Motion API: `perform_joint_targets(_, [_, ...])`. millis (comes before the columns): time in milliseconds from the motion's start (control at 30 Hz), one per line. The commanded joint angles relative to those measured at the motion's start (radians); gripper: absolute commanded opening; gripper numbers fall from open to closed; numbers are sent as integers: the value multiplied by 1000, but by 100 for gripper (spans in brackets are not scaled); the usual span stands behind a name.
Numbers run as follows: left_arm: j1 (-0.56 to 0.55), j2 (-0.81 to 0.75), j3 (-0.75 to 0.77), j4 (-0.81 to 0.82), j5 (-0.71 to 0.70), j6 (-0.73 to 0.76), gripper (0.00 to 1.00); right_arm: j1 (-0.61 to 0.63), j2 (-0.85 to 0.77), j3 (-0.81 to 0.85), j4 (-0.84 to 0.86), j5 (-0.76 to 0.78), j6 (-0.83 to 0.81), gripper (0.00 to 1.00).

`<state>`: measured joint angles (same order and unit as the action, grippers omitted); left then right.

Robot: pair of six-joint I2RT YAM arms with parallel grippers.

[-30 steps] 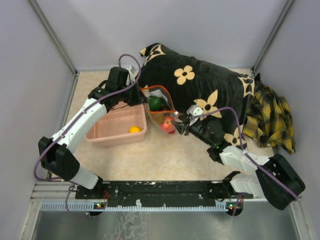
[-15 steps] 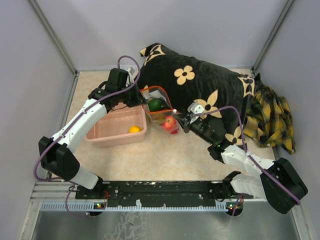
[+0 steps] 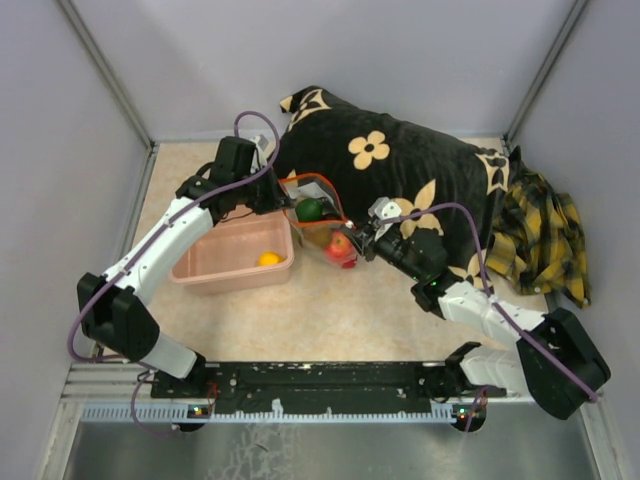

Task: Place the food in the zip-top bag and seal the zipper
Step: Zip the zipper food storage bag at the center of the board.

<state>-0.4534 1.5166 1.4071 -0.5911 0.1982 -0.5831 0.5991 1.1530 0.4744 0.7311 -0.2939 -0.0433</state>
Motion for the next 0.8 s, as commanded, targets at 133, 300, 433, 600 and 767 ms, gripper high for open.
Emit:
perform_joint_targets(133, [12,-34,-1,2,-2,25,1,-5,-24,60,-28,-21,-47,0])
perform_joint_targets(300, [14,-70,20,8,-28,124,22,-5,-60,121,-185,-71,-122,0])
perform_joint_targets(433, [13,-129,32,55,-25,256,42,-7,-85,168,-280,-72,-174,0])
perform_joint_targets(600, [13,-199,5,176,101,448,61,-25,-94,225,-382,-104,-217,0])
perform_joint_targets(767, [12,-248,-110,377,313,643,68,-37,-99,260,-449,-126,-268,0])
